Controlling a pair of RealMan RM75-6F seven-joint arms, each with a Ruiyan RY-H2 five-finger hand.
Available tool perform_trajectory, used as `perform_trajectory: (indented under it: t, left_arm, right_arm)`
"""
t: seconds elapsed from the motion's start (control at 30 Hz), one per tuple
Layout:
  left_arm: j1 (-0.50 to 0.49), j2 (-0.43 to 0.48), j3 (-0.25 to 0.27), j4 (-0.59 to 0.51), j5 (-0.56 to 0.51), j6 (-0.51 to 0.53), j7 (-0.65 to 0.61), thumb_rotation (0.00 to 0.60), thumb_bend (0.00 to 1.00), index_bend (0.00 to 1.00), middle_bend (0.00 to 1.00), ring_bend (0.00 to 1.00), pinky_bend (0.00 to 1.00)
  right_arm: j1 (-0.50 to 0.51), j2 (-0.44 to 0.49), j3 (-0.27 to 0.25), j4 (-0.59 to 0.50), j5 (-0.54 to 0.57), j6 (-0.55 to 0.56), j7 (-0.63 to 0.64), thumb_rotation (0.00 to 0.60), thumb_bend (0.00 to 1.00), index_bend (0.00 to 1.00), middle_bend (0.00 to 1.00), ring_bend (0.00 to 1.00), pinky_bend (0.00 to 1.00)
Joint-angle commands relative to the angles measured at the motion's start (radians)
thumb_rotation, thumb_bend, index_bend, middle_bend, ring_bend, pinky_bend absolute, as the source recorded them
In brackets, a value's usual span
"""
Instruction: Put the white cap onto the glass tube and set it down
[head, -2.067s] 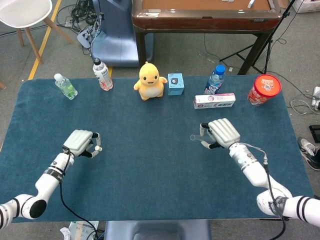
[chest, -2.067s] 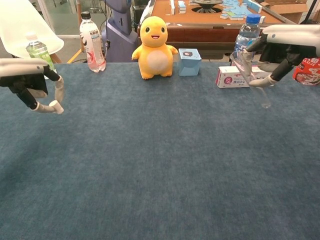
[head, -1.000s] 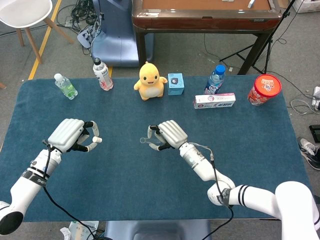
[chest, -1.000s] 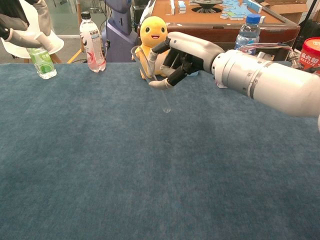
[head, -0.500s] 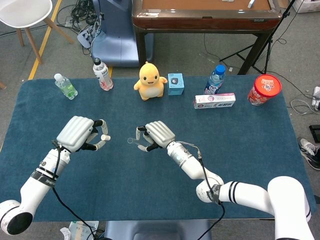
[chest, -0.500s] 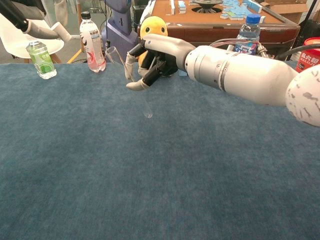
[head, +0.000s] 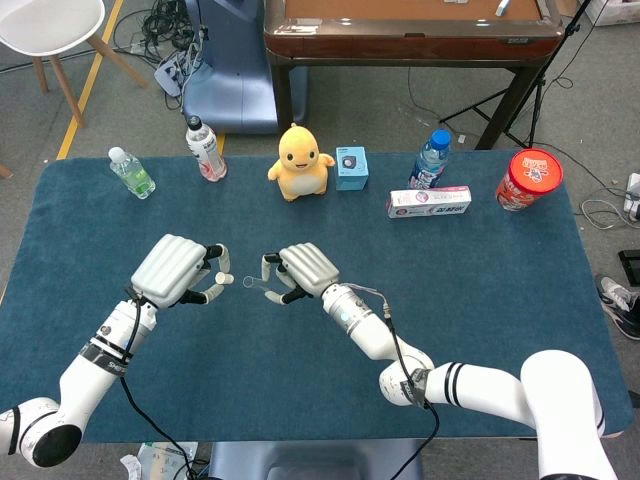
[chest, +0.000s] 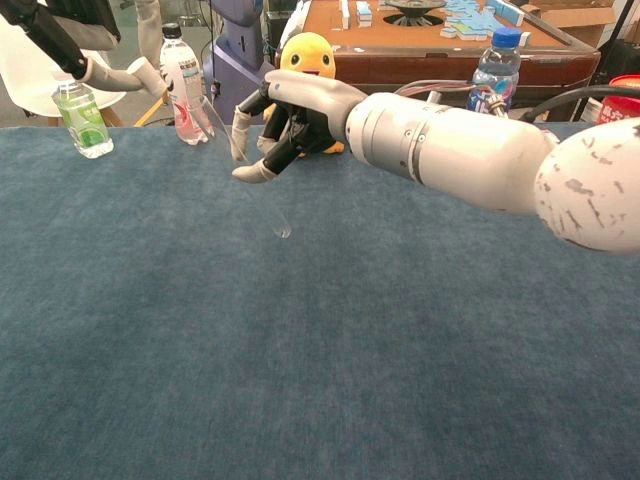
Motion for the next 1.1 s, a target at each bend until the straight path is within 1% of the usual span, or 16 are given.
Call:
perform_trajectory:
  t: [0.03, 0.33, 0.57, 1.1]
  left_arm:
    - [-0.004, -0.008, 0.002, 0.004, 0.004, 0.002, 0.005, 0.600, 0.29, 0.58, 1.00, 1.00, 1.00]
    - [-0.022, -0.042, 0.007, 0.015, 0.016, 0.001, 0.020, 0.600, 0.29, 0.58, 1.00, 1.00, 1.00]
    - [-0.036, -0.067, 0.012, 0.028, 0.020, 0.004, 0.045, 0.600, 0.29, 0.58, 1.00, 1.00, 1.00]
    - [-0.054, -0.085, 0.023, 0.043, 0.008, 0.000, 0.080, 0.600, 0.29, 0.58, 1.00, 1.00, 1.00]
  right_arm:
    - [0.005, -0.009, 0.002, 0.011, 0.003, 0.001, 0.002, 0.600, 0.59, 0.85, 0.91, 1.00, 1.00]
    - [0.017, -0.034, 0.005, 0.041, -0.003, 0.002, 0.023, 0.600, 0.59, 0.85, 0.91, 1.00, 1.00]
    - [0.018, -0.038, 0.005, 0.042, -0.008, 0.004, 0.033, 0.600, 0.60, 0.85, 0.91, 1.00, 1.00]
    - [0.019, -0.041, 0.002, 0.036, -0.007, 0.002, 0.041, 0.600, 0.59, 0.85, 0.91, 1.00, 1.00]
